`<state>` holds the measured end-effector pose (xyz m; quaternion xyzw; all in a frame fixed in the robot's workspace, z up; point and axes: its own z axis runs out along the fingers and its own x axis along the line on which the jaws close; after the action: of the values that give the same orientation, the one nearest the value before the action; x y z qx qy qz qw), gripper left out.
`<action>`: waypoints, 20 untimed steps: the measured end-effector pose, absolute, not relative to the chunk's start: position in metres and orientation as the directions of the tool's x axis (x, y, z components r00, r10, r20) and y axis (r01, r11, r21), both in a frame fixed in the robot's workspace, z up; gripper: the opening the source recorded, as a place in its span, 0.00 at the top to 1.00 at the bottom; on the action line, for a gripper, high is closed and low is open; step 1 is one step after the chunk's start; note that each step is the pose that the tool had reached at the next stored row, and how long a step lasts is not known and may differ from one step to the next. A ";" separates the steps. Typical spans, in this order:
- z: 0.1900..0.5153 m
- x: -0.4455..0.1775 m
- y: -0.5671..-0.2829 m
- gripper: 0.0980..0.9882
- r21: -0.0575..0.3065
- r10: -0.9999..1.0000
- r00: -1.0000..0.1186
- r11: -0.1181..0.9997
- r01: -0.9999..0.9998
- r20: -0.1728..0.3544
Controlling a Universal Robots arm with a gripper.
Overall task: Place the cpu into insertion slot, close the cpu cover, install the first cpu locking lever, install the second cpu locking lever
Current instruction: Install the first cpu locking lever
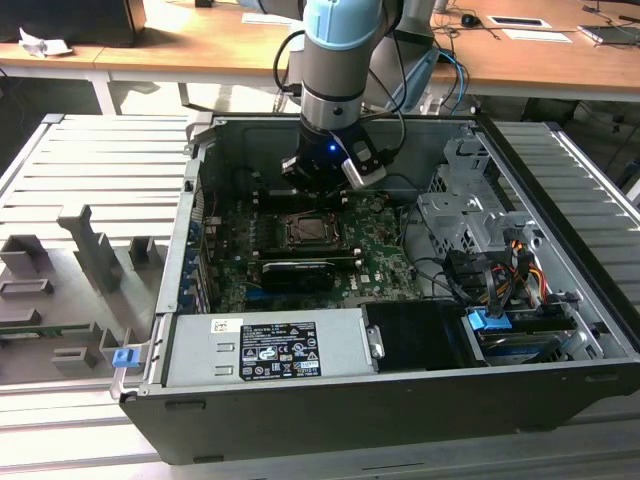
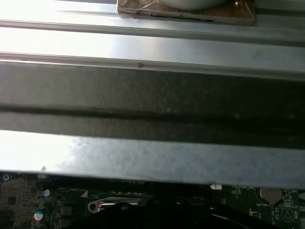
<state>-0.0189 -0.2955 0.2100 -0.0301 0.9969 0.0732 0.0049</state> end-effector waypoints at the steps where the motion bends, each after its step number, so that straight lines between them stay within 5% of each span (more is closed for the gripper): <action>1: 0.210 -0.019 -0.295 0.99 0.146 -0.059 -0.998 0.987 -0.061 -0.014; 20: 0.204 -0.019 -0.295 0.99 0.140 -0.059 -0.998 0.988 -0.061 -0.014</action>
<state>-0.0189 -0.2954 0.2044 -0.0301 0.9970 0.0705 0.0048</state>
